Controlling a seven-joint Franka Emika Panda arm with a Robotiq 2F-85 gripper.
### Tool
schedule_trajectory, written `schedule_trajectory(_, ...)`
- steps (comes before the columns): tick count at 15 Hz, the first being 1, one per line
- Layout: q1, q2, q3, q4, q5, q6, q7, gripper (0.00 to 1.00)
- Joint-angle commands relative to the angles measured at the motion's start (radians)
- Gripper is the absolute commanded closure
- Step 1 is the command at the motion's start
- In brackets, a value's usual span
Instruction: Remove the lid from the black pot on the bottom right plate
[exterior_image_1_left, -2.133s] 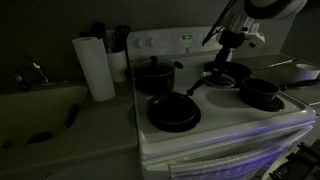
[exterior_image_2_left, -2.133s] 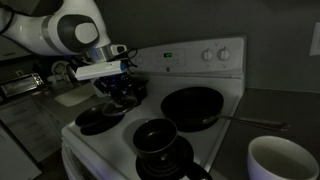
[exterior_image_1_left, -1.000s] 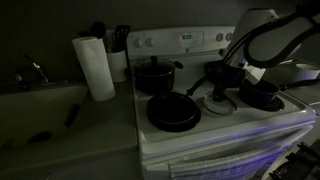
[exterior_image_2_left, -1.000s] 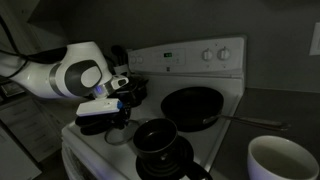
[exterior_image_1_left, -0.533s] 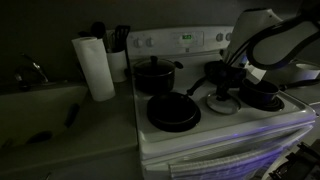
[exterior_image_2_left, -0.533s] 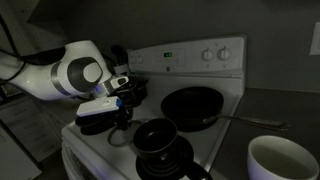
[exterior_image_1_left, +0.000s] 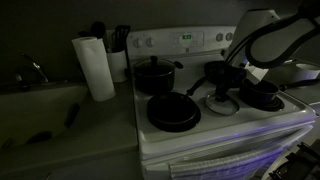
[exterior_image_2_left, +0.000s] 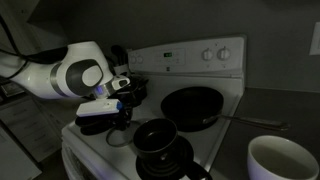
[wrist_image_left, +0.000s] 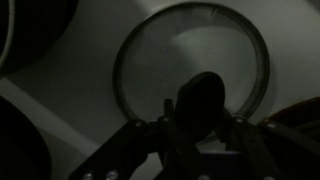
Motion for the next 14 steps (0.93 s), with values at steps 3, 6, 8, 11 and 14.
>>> schedule_trajectory(3, -0.009, -0.001, 0.005, -0.051, 0.025, 0.022, -0.019, 0.85)
schedule_trajectory(6, -0.008, -0.009, 0.008, -0.057, 0.008, 0.017, 0.001, 0.76)
schedule_trajectory(8, -0.008, -0.019, 0.01, -0.061, -0.006, 0.012, 0.016, 0.34)
schedule_trajectory(11, -0.008, -0.048, 0.015, -0.07, -0.028, 0.008, 0.052, 0.13)
schedule_trajectory(14, -0.003, -0.115, 0.027, -0.09, -0.058, -0.012, 0.135, 0.0)
